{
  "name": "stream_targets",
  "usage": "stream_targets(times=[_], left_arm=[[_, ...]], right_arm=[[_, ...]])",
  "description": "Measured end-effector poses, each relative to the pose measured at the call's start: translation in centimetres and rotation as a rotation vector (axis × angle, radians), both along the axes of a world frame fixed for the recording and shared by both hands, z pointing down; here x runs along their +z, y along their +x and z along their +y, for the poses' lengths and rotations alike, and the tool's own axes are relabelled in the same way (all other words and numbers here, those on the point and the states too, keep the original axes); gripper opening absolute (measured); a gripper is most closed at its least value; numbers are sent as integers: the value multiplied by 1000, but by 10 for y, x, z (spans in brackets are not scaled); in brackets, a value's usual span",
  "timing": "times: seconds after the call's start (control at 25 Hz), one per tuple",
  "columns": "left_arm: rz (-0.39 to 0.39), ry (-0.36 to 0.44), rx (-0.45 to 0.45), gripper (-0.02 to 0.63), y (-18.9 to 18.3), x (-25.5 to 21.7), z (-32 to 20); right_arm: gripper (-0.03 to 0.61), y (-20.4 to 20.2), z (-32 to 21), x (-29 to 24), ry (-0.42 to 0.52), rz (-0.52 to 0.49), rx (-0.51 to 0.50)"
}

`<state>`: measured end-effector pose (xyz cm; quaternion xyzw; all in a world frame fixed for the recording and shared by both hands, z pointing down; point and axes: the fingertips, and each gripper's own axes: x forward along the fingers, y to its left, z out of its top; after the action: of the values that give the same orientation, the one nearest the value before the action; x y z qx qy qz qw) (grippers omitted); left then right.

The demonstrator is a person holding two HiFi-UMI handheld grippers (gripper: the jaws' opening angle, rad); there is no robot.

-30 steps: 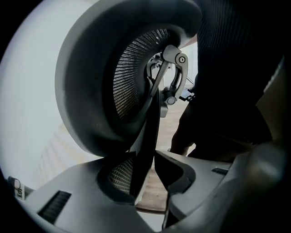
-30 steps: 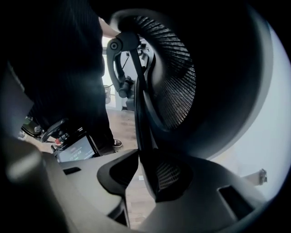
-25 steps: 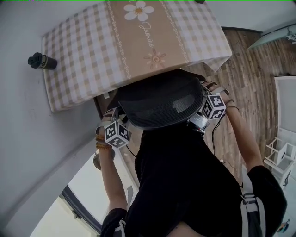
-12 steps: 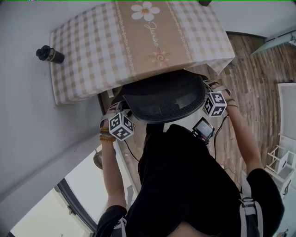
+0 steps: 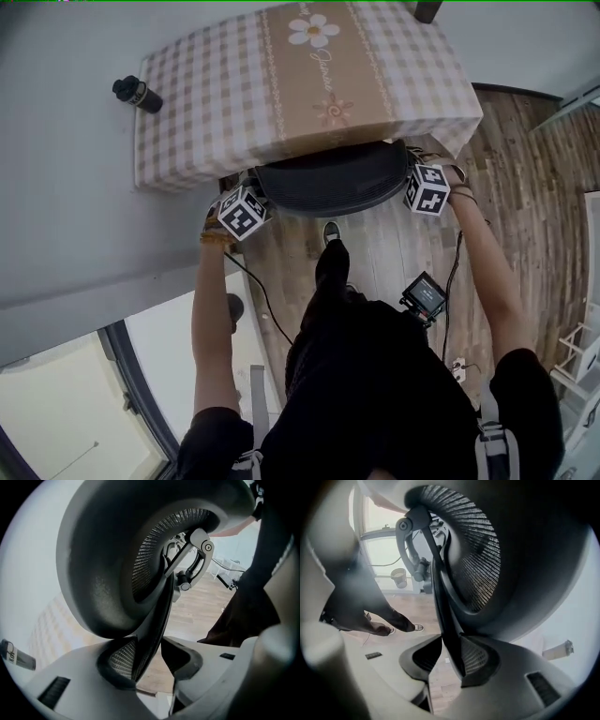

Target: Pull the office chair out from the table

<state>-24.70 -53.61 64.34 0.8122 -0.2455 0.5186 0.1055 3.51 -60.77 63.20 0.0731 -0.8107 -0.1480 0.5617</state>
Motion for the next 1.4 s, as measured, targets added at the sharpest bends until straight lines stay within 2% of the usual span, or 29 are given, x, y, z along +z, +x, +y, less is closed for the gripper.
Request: stream_targets(times=[0.32, 0.68, 1.04, 1.4], left_arm=[[-30, 57, -51, 181, 5, -2, 1], [-121, 53, -131, 195, 3, 6, 7], [-90, 109, -181, 209, -1, 6, 13], [-77, 144, -170, 210, 3, 5, 40]], right_arm=[[127, 6, 2, -1, -5, 12, 45], [130, 5, 14, -4, -17, 32, 97], [141, 2, 21, 0, 9, -15, 133], [141, 7, 55, 3, 8, 1, 159]])
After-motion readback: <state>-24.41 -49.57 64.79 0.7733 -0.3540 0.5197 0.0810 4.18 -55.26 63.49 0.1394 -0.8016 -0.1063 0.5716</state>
